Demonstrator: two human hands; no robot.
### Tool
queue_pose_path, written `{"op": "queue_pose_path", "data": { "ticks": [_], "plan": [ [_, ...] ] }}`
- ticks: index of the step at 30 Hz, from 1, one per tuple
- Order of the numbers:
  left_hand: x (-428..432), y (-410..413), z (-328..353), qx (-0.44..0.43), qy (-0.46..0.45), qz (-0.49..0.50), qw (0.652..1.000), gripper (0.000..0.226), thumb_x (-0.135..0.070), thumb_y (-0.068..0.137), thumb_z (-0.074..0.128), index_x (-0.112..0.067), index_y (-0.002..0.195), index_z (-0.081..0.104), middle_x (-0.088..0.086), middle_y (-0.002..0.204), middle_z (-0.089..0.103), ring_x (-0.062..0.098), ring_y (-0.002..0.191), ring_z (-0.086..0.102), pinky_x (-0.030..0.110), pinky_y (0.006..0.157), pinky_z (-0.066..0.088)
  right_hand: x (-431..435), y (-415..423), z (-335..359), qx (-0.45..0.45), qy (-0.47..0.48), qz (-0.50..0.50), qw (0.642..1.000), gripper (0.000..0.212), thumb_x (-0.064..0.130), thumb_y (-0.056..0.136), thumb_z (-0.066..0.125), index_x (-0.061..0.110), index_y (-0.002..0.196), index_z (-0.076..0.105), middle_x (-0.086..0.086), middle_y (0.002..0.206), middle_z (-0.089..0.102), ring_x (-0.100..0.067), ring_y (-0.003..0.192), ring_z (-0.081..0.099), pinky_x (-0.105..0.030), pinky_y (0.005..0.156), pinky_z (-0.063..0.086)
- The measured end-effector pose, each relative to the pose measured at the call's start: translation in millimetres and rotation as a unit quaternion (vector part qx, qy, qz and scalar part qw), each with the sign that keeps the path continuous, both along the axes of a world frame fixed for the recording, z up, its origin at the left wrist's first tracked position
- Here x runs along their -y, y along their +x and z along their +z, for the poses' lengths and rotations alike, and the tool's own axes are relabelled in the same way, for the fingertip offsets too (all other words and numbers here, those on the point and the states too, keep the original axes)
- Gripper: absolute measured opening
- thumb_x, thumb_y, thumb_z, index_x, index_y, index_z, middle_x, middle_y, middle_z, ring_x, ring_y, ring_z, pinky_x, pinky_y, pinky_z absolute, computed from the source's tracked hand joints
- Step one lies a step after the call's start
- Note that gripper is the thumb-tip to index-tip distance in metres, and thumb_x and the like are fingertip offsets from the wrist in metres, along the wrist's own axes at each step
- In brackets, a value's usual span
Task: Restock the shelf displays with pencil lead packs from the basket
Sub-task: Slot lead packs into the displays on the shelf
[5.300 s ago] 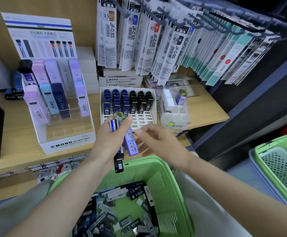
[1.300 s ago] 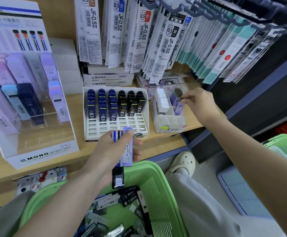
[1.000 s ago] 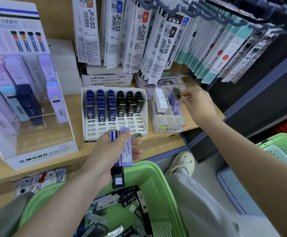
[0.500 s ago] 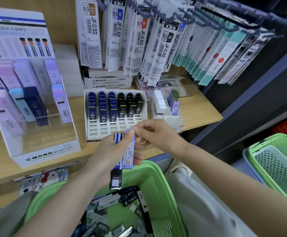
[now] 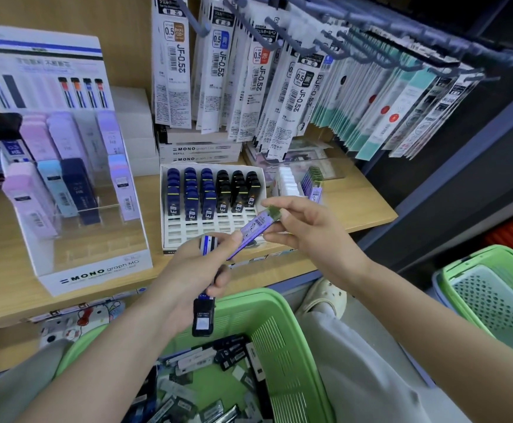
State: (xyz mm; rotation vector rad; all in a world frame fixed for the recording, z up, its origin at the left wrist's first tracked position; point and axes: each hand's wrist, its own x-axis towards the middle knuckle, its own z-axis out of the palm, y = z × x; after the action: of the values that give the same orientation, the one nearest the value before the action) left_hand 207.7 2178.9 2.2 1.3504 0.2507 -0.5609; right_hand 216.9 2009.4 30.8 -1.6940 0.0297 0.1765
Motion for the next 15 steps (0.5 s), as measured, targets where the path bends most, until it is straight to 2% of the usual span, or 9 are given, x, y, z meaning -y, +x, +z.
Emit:
{"op": "queue_pose_path", "data": {
  "ticks": [3, 7, 10, 12, 14, 15],
  "plan": [
    [1.2, 0.6, -2.6, 0.047, 0.036, 0.023, 0.998, 0.021, -0.03, 0.088, 0.064, -0.01, 0.093, 0.059, -0.001, 0.041, 0.039, 0.009, 0.033, 0.029, 0.016, 0.034, 0.025, 2.5, -6.6, 3.0, -0.019, -0.004, -0.011, 1.0, 0.024, 0.013, 0.098, 0.043, 0.009, 0.113, 0.063, -0.001, 0.098, 0.065, -0.008, 0.076, 0.066, -0.021, 0.08, 0.055],
    [6.2, -1.5, -2.6, 0.085, 0.059, 0.04, 0.994, 0.016, -0.024, 0.088, 0.064, -0.01, 0.095, 0.058, 0.0, 0.045, 0.041, 0.007, 0.031, 0.032, 0.015, 0.034, 0.025, 10.2, -9.8, 2.1, -0.013, -0.082, -0.014, 0.996, 0.025, 0.009, 0.088, 0.062, 0.01, 0.113, 0.063, -0.002, 0.085, 0.07, -0.01, 0.075, 0.068, -0.018, 0.071, 0.054],
    [8.9, -0.5, -2.3, 0.053, 0.054, 0.048, 0.996, 0.011, -0.023, 0.094, 0.056, -0.013, 0.097, 0.055, 0.004, 0.068, 0.056, 0.007, 0.035, 0.035, 0.018, 0.035, 0.027, 29.1, -0.9, 8.3, 0.036, -0.134, -0.058, 0.989, 0.019, 0.013, 0.087, 0.062, 0.016, 0.106, 0.063, 0.002, 0.086, 0.071, -0.007, 0.077, 0.067, -0.017, 0.074, 0.053],
    [9.3, 3.0, -3.9, 0.02, 0.032, 0.061, 0.997, 0.009, -0.017, 0.095, 0.049, -0.008, 0.095, 0.049, 0.006, 0.074, 0.055, 0.009, 0.034, 0.036, 0.019, 0.034, 0.027, 51.0, 12.0, 11.1, 0.115, -0.2, -0.127, 0.965, 0.015, 0.013, 0.089, 0.06, 0.021, 0.102, 0.064, 0.007, 0.085, 0.069, -0.004, 0.074, 0.064, -0.018, 0.076, 0.053],
    [9.6, 6.1, -5.7, 0.0, 0.026, 0.065, 0.998, 0.01, -0.016, 0.096, 0.042, -0.006, 0.093, 0.045, 0.006, 0.064, 0.048, 0.01, 0.033, 0.034, 0.02, 0.034, 0.028, 73.5, 26.3, 10.4, 0.17, -0.284, -0.196, 0.923, 0.015, 0.012, 0.091, 0.06, 0.021, 0.101, 0.065, 0.006, 0.086, 0.067, -0.008, 0.078, 0.062, -0.024, 0.08, 0.052],
    [9.9, 7.2, -6.0, -0.004, 0.02, 0.071, 0.997, 0.01, -0.015, 0.096, 0.041, -0.007, 0.091, 0.045, 0.005, 0.062, 0.047, 0.012, 0.036, 0.034, 0.021, 0.036, 0.029, 82.6, 32.9, 8.9, 0.177, -0.322, -0.217, 0.904, 0.015, 0.013, 0.091, 0.059, 0.019, 0.103, 0.066, 0.005, 0.089, 0.067, -0.009, 0.08, 0.06, -0.022, 0.081, 0.05]
  ]
}}
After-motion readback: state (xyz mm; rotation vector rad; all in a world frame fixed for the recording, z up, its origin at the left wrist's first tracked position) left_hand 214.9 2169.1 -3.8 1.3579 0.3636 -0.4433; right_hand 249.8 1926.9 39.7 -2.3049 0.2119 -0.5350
